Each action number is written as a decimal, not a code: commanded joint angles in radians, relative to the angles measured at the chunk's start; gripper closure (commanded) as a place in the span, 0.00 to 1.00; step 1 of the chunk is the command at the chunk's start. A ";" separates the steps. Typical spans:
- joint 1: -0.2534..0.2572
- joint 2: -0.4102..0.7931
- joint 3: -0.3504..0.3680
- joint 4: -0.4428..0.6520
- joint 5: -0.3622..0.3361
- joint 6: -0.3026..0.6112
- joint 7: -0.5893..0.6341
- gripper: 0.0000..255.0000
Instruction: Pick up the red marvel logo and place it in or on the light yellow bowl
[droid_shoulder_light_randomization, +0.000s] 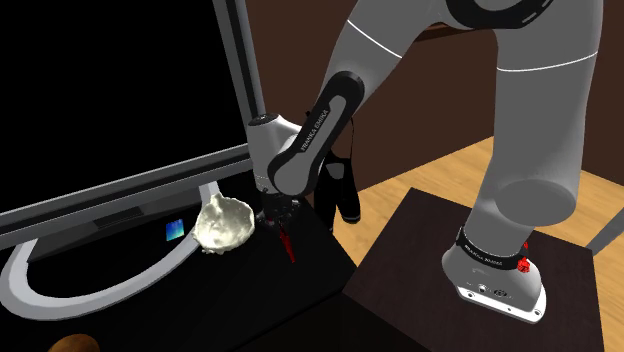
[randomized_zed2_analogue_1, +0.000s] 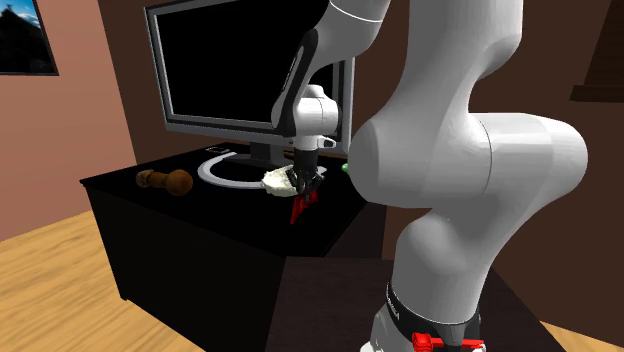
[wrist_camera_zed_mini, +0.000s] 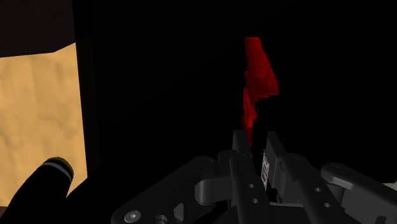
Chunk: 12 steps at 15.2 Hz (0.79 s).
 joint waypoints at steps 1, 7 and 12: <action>0.000 0.000 0.000 -0.001 0.000 0.000 0.000 1.00; -0.009 -0.048 0.013 0.001 0.025 -0.049 -0.015 1.00; -0.018 -0.107 0.024 0.008 0.054 -0.111 -0.033 1.00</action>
